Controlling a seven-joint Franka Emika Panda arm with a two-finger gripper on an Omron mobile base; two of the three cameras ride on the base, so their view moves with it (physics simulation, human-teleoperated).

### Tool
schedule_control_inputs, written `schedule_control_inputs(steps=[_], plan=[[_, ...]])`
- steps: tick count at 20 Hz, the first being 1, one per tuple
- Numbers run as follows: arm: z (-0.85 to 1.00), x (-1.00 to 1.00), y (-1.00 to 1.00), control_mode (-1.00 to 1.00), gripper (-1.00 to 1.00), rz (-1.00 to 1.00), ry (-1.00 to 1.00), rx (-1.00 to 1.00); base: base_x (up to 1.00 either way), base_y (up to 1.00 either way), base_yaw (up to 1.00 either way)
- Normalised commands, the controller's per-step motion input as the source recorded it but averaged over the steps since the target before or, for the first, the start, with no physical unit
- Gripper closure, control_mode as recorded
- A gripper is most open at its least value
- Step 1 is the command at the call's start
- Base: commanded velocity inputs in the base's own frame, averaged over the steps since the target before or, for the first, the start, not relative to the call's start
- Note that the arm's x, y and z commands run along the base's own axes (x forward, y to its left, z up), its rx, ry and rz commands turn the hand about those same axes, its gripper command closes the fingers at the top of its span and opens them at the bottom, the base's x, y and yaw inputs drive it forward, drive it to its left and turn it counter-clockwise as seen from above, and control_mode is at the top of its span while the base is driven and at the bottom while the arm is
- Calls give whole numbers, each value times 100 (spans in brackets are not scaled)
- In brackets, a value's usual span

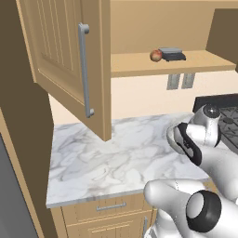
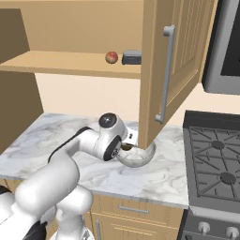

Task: Open the cabinet. Pick the kiwi and peach from the cabinet and place them into the bowl. Then close the cabinet.

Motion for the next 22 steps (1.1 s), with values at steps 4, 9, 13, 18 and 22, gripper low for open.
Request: schedule_control_inputs(steps=[4, 9, 13, 18, 22], plan=[[-23, 29, -12, -100, 100, 0, 1, 0, 0, 0, 0], [-19, 19, -7, -100, 100, 0, 2, 0, 0, 0, 0], [-13, 3, -2, -100, 100, 0, 3, 0, 0, 0, 0], [-5, 0, -4, -100, 100, 0, 5, 0, 0, 0, 0], [-9, 8, -5, -100, 100, 0, 6, 0, 0, 0, 0]])
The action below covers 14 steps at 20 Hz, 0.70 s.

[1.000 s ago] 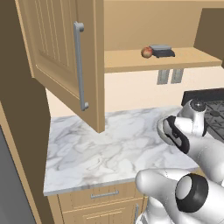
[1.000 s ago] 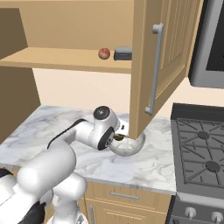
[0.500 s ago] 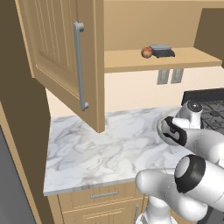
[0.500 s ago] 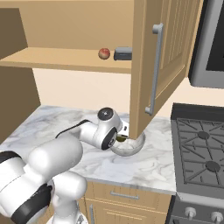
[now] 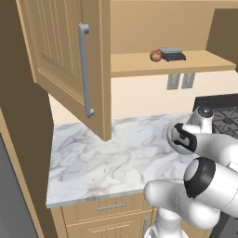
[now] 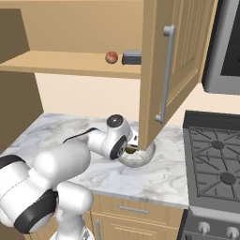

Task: Open the cabinet. Pick the kiwi and peach from the cabinet and place them into the bowl. Then close the cabinet.

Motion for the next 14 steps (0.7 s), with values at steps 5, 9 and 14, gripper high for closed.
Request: schedule_control_inputs(steps=[5, 9, 14], plan=[[-13, 15, -2, -100, 100, 0, 6, 0, 0, 0, 0], [-9, 11, 0, -100, 100, 0, 2, 0, 0, 0, 0], [-10, 9, -5, -100, 100, 0, 2, 1, 0, 0, 0]])
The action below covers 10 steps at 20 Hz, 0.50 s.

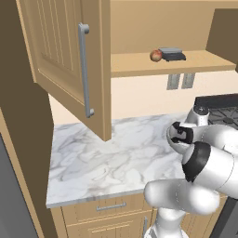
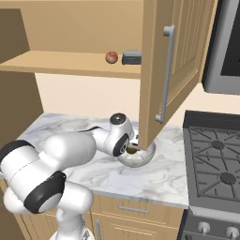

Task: Open the cabinet. Pick the kiwi and peach from the cabinet and place them into the bowl. Then close the cabinet.

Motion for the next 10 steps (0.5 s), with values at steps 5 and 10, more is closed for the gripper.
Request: schedule_control_inputs(steps=[5, 10], plan=[[-15, 10, -6, -100, 100, 0, 0, 1, 0, 0, 0], [-11, 14, -3, -100, 100, 0, 1, 1, 0, 0, 0]])
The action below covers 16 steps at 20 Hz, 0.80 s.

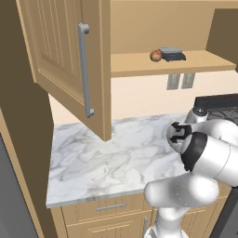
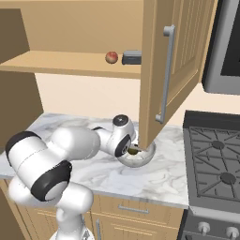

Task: Open the cabinet. Pick the kiwi and peach from the cabinet and place them into the bowl. Then close the cabinet.

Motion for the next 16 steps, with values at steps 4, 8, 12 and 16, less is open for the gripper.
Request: schedule_control_inputs(steps=[4, 8, 12, 16], plan=[[-8, 19, -2, -100, 100, 0, 2, 1, 0, 0, 0], [-9, 16, -5, -100, 100, 0, 2, 1, 0, 0, 0], [-10, 10, -4, -100, 100, 0, 1, 0, 0, 0, 0], [-7, 2, -3, -100, -100, 0, 4, 0, 0, 0, 0]])
